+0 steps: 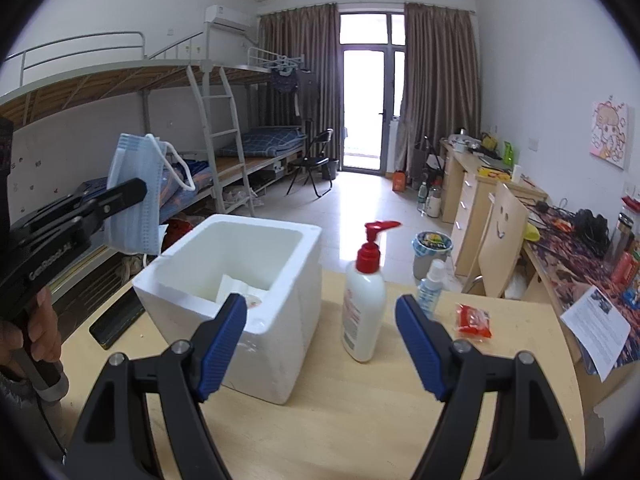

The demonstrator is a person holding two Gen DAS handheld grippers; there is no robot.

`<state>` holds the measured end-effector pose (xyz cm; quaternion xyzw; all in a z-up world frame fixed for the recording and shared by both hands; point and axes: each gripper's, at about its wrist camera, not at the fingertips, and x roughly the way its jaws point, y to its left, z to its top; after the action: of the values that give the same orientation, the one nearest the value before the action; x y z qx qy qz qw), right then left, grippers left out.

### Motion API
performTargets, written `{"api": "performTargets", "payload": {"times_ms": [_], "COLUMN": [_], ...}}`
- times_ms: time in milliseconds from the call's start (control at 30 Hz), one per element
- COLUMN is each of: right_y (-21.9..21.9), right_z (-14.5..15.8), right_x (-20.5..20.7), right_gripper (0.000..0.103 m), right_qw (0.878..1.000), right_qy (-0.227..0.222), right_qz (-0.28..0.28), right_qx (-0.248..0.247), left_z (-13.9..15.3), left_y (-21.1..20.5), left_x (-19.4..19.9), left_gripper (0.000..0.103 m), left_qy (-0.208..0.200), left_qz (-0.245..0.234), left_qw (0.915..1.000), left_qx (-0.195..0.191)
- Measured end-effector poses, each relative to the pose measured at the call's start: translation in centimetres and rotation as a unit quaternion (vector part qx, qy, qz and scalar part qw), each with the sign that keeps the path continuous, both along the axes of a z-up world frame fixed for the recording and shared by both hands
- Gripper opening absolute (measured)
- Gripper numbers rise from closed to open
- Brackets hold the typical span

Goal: Organize soft objects
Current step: 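Lower the blue mask into the foam box and open the left tool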

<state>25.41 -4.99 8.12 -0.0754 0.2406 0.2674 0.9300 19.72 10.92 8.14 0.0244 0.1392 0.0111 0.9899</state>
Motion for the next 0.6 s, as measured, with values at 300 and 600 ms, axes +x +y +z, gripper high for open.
{"api": "performTargets", "payload": {"times_ms": [300, 600], "right_y": [-1.5, -2.2], "right_z": [-0.6, -0.8], "right_x": [-0.3, -0.4], "right_gripper": [0.08, 0.08], "right_qw": [1.0, 1.0], "right_qy": [0.005, 0.006], "right_qz": [-0.026, -0.028], "right_qx": [-0.003, -0.001], "left_z": [-1.0, -1.5], "left_y": [-0.3, -0.3], "left_x": [2.5, 3.4], "left_gripper": [0.009, 0.009], "left_qy": [0.026, 0.046], "left_qz": [-0.003, -0.002], "left_qw": [0.9996, 0.9989], "left_qx": [-0.006, -0.006]}}
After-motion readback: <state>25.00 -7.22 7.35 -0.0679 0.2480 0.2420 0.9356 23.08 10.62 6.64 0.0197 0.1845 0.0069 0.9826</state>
